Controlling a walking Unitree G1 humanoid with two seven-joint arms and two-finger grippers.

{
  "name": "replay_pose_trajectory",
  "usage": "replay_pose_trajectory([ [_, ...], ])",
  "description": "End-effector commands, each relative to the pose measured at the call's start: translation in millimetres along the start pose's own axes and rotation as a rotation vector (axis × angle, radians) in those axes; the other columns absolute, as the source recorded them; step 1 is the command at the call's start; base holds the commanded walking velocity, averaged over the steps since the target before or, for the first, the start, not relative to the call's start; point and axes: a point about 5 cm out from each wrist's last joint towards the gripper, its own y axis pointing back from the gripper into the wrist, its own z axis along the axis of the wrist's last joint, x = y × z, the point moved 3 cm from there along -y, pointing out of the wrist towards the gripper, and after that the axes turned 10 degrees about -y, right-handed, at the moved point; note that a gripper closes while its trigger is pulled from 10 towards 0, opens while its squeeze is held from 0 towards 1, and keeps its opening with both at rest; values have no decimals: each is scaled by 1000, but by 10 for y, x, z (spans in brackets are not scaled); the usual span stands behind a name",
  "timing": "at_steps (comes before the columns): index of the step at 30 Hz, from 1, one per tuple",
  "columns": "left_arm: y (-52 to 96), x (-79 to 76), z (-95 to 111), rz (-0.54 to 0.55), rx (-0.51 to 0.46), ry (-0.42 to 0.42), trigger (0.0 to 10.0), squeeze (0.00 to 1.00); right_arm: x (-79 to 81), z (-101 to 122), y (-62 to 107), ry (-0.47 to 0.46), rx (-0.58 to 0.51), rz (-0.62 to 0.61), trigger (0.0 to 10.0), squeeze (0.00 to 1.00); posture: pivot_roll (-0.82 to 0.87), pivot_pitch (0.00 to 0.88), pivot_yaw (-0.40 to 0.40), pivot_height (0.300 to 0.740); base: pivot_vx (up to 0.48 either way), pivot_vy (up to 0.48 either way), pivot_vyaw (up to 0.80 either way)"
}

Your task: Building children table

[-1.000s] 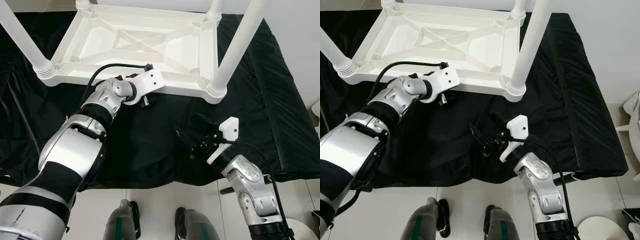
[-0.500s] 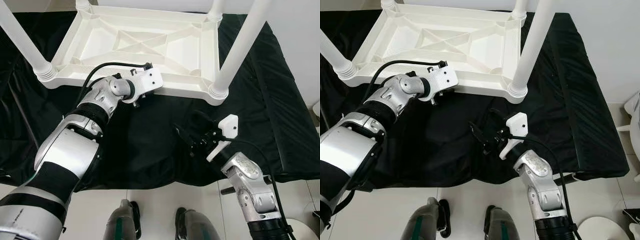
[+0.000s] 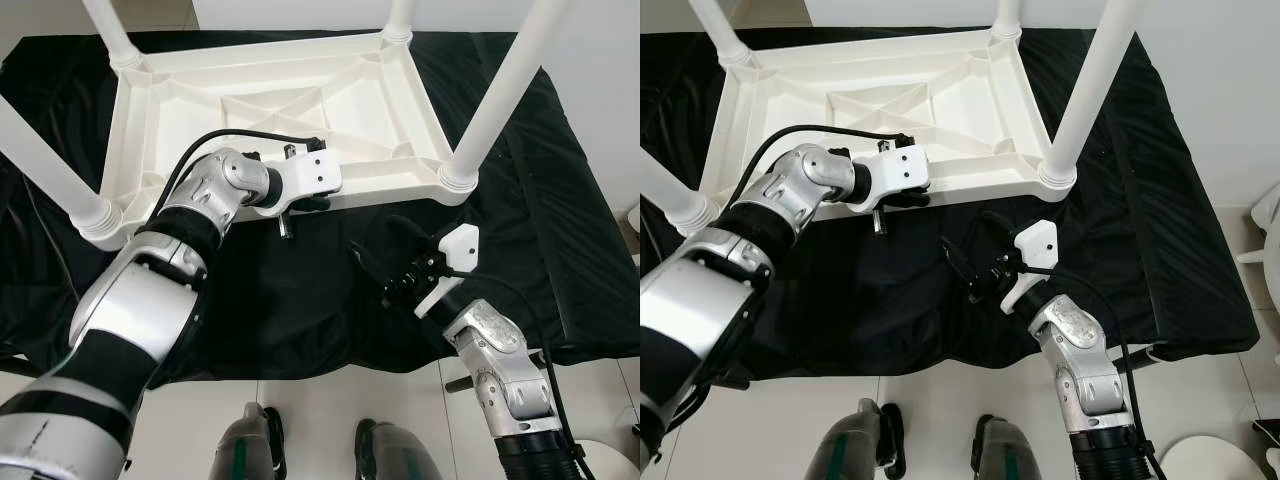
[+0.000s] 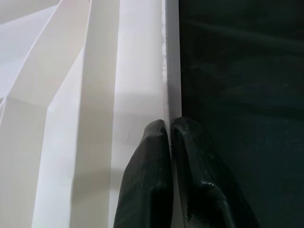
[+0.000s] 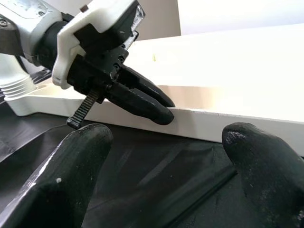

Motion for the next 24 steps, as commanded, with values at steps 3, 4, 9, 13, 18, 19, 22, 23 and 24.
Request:
replay_pose_trajectory([
  [3, -121, -589, -136, -298, -21, 93, 0, 0, -22, -16, -21, 6, -4, -8, 10000, 0, -75, 125, 78, 740, 0, 0, 0],
  [4, -121, -589, -136, -298, -21, 93, 0, 0, -22, -16, -21, 6, -4, -8, 10000, 0, -75, 125, 78, 740, 0, 0, 0],
  [9, -211, -540, -47, -197, -44, 141, 4588, 0, -28, -17, -50, 11, -8, -6, 10000, 0, -69, 117, 72, 740, 0, 0, 0],
  [13, -272, -211, 109, 63, -85, 262, 10000, 63, -96, -8, -131, -8, -16, -47, 10000, 0, -55, 107, 50, 740, 0, 0, 0],
  [18, -246, -31, 176, 182, -112, 326, 10000, 1000, -148, -2, -181, -23, -22, -79, 10000, 0, -52, 105, 41, 740, 0, 0, 0],
  [19, -204, 42, 210, 226, -134, 346, 10000, 1000, -172, 5, -207, -30, -26, -90, 10000, 0, -49, 101, 36, 740, 0, 0, 0],
  [22, -93, 205, 272, 338, -169, 370, 10000, 1000, -234, 11, -254, -39, -28, -120, 10000, 0, -44, 97, 24, 740, 0, 0, 0],
  [23, -93, 205, 272, 338, -169, 370, 10000, 1000, -234, 11, -254, -39, -28, -120, 10000, 0, -44, 97, 24, 740, 0, 0, 0],
  [24, -40, 262, 292, 382, -177, 377, 10000, 753, -267, 15, -273, -41, -30, -136, 10000, 0, -41, 95, 18, 740, 0, 0, 0],
])
